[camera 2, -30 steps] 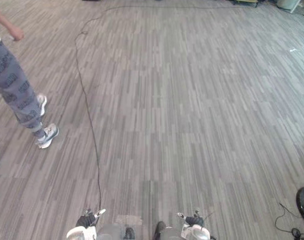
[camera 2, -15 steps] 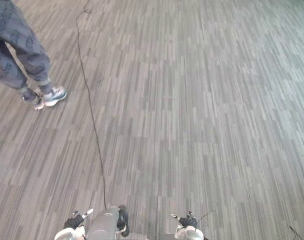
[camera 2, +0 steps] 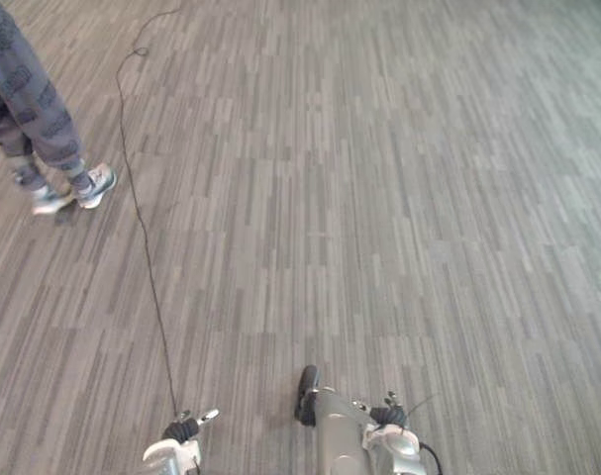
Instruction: Pick up cushions and gather them together orderly.
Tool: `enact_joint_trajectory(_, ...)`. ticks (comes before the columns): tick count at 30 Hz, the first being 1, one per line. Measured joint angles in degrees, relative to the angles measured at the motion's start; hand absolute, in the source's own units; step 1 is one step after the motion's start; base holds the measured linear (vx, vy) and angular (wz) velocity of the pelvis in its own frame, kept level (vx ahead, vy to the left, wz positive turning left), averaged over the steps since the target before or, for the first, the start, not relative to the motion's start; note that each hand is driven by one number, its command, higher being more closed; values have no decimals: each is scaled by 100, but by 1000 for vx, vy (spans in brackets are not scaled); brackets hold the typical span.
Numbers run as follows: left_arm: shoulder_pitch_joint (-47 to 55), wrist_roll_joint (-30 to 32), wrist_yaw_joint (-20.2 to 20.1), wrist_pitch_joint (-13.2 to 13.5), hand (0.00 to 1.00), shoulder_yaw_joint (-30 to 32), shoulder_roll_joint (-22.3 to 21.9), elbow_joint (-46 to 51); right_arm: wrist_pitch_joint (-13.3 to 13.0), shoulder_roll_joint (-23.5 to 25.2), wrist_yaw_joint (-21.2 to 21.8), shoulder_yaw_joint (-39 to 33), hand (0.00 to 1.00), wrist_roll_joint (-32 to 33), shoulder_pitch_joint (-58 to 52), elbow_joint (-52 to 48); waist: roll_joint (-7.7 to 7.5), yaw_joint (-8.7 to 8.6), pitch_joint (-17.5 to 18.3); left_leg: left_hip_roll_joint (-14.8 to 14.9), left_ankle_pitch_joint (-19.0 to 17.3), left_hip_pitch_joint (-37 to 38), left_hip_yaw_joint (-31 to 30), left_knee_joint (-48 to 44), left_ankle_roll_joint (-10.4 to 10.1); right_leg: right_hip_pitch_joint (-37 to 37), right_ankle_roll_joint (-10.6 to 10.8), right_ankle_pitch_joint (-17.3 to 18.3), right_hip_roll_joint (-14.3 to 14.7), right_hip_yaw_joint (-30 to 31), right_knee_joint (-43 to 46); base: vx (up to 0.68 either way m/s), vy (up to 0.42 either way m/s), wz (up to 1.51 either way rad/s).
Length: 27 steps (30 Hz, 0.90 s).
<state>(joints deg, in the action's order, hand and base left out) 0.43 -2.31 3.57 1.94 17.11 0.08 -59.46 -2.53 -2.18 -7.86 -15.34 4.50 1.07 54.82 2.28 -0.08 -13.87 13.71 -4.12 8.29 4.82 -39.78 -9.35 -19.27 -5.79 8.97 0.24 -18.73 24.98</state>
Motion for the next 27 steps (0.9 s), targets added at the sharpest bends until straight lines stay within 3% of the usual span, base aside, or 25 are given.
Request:
enact_joint_trajectory(1,48,5,-19,16,0,34,4,180,18,49,-7,84,0,3,-11,-5,24,47,-44,236,-347,-690,-21,-1441,10,537,-78,163,183,47,-238,564,-93,-17)
enact_joint_trajectory(3,59,-1,-18,18,0,140,18,345,23,126,-17,119,0,14,-39,-10,-21,99,-59,348,-816,-1396,155,-2192,148,1180,-121,382,255,109,-560,537,-61,-8)
enact_joint_trajectory(5,112,-28,-25,51,0,147,13,582,27,183,-27,238,0,73,-118,-10,-143,252,-67,308,-1138,-2259,593,-1950,441,1900,7,509,255,305,-1088,489,-25,-19)
enact_joint_trajectory(7,119,-37,-30,133,0,153,-19,737,32,219,-30,225,0,129,-101,11,-155,416,-48,66,-1207,-2800,851,-556,541,2416,149,525,171,540,-1473,579,57,-46)
enact_joint_trajectory(9,124,-78,-34,158,0,172,-50,809,31,256,-33,216,0,153,-83,14,-183,467,-59,-228,-999,-2994,870,681,532,2654,304,637,20,688,-1596,595,177,-52)
enact_joint_trajectory(10,125,-147,-38,190,0,175,-102,869,31,277,-61,221,0,175,-97,23,-205,539,-51,-465,-474,-3137,795,1705,483,2887,467,791,-140,886,-1687,739,305,-92)
enact_joint_trajectory(11,151,-151,-32,228,0,165,-100,899,37,292,-80,260,0,175,-124,70,-266,645,8,-658,176,-3108,628,1995,440,3042,549,894,-269,1163,-1779,503,228,-91)
enact_joint_trajectory(12,163,-152,-33,233,0,166,-98,893,38,311,-82,262,0,175,-140,93,-277,659,63,-684,355,-3071,595,1988,520,3070,547,896,-323,1265,-1789,679,305,-84)
enact_joint_trajectory(13,158,-176,-38,229,0,171,7,886,42,457,-93,247,0,170,-121,83,-490,639,152,-800,98,-3036,745,1833,743,3004,405,794,-535,1517,-1665,699,317,-78)
enact_joint_trajectory(14,145,-252,-40,218,0,180,53,895,38,524,-87,218,0,156,-163,10,-611,656,190,-716,-226,-2989,966,1411,974,2812,650,603,-649,1757,-1202,829,382,-75)
enact_joint_trajectory(15,145,-253,-31,215,0,175,64,895,38,537,-79,218,0,137,-186,9,-650,664,215,-708,-373,-2927,1038,1294,991,2781,692,583,-689,1856,-978,654,327,-90)
enact_joint_trajectory(16,117,-313,-11,186,0,114,137,805,42,573,-62,225,0,48,-221,1,-773,672,251,-719,-708,-2544,1343,1170,1058,2471,939,459,-829,2059,123,592,284,-102)
enact_joint_trajectory(17,37,-351,5,108,0,26,182,638,27,575,-32,286,0,-1,-225,-18,-764,600,237,-734,-984,-2037,1520,1234,1112,1848,1409,-30,-960,2067,1764,567,263,-101)
enact_joint_trajectory(18,9,-353,26,87,0,-12,183,594,25,573,-9,291,0,-6,-231,-22,-742,569,223,-740,-1060,-1866,1538,1279,1114,1673,1482,-110,-978,2039,2219,515,203,-100)
enact_joint_trajectory(19,-66,-350,110,52,0,-128,155,505,26,564,39,323,0,-8,-273,-144,-688,476,196,-743,-1237,-1237,1676,1498,1100,1147,1385,-26,-996,1845,3348,403,136,-62)
enact_joint_trajectory(20,-81,-347,118,55,0,-143,144,477,22,568,51,328,0,-9,-293,-212,-645,462,189,-740,-1249,-1061,1740,1597,1095,987,1284,36,-1000,1717,3515,480,139,-76)
enact_joint_trajectory(21,-132,-345,131,56,0,-187,105,428,7,572,66,377,0,-9,-315,-304,-619,323,219,-714,-1281,-544,1935,1980,1076,576,1080,209,-1038,1140,3563,574,155,-57)
enact_joint_trajectory(23,-364,-343,146,61,0,-688,155,178,-42,570,73,391,0,-16,-330,-485,-596,232,207,-610,-1485,102,2303,2455,734,-26,849,383,-1010,219,2994,574,148,-69)
enact_joint_trajectory(24,-416,189,-54,81,0,-736,158,-15,-43,568,110,377,0,-64,-287,-453,-639,235,184,-655,-1484,350,2485,2593,732,-198,757,391,-986,-44,2441,489,84,-76)
enact_joint_trajectory(25,-449,1171,-355,143,0,-898,208,-133,-43,533,177,370,0,-204,-210,-383,-630,173,182,-683,-1484,614,2616,2753,732,-294,597,288,-844,-432,1514,494,63,-60)
enact_joint_trajectory(27,-387,849,-231,70,0,-962,201,-233,-32,484,231,423,0,-228,-161,-339,-635,40,180,-763,-1484,836,2559,2898,732,-302,466,-143,-597,-756,110,429,18,-30)
